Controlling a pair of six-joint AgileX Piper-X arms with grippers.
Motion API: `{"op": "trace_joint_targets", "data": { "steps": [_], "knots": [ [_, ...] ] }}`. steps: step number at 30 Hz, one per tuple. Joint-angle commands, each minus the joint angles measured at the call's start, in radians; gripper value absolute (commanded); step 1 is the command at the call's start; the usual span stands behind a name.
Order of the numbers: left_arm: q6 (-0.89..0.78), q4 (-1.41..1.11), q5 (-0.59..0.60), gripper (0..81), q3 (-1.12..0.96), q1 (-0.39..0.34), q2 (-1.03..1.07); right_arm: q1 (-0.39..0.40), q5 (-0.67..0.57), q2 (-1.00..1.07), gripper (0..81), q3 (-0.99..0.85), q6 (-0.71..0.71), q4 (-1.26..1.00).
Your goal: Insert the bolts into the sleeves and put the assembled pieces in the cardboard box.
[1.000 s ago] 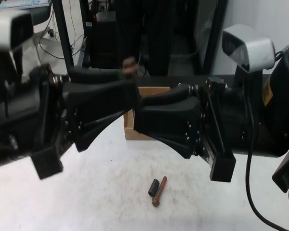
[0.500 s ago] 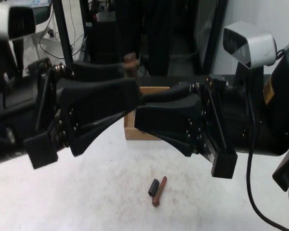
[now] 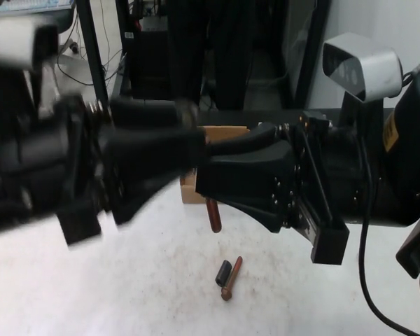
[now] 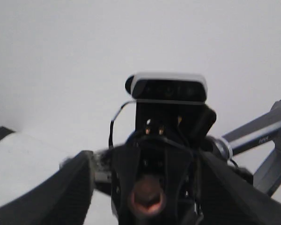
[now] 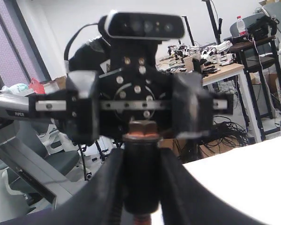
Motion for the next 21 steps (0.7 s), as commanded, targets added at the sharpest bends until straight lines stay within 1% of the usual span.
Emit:
{"op": "trace_joint_targets", "data": {
  "steps": [1,3,4,5,7,9,10,11,14,17,19,21],
  "knots": [
    [-0.021,-0.037,-0.005,58.7,-0.060,0.027,-0.004,-0.003,-0.007,-0.013,0.8,-0.012,0.001,-0.013],
    [-0.028,-0.032,-0.008,58.4,-0.094,0.049,-0.004,-0.003,-0.007,-0.013,0.8,-0.012,0.004,-0.013],
    [-0.028,-0.032,-0.008,55.8,-0.105,0.061,-0.004,-0.003,-0.007,-0.013,0.8,-0.012,0.006,-0.013],
    [-0.028,-0.030,-0.008,50.7,-0.108,0.071,-0.004,-0.003,-0.007,-0.013,0.8,-0.012,0.006,-0.013],
    [-0.028,-0.010,-0.008,35.5,-0.107,0.098,-0.004,-0.005,-0.002,-0.013,0.8,-0.012,0.006,0.007],
    [-0.017,0.059,-0.008,13.5,-0.105,0.121,-0.004,-0.010,0.023,-0.013,0.8,-0.012,0.002,0.069],
    [-0.002,0.102,-0.008,4.6,-0.106,0.127,-0.004,-0.015,0.068,-0.013,0.8,-0.012,-0.001,0.129],
    [0.034,0.144,-0.008,0.4,-0.106,0.133,-0.004,-0.022,0.131,-0.013,0.8,-0.012,-0.009,0.191],
    [0.115,0.261,-0.012,0.3,-0.106,0.134,-0.004,-0.044,0.287,-0.013,0.8,-0.017,-0.109,0.327],
    [0.217,0.403,-0.025,0.3,-0.106,0.134,-0.004,-0.084,0.367,0.002,0.8,-0.067,-0.141,0.471],
    [0.285,0.518,-0.088,0.3,-0.106,0.134,-0.004,-0.116,0.417,0.024,0.8,-0.130,-0.142,0.591],
    [0.339,0.664,-0.178,0.3,-0.106,0.134,-0.004,-0.154,0.459,0.063,0.8,-0.220,-0.167,0.725]
  ]
}}
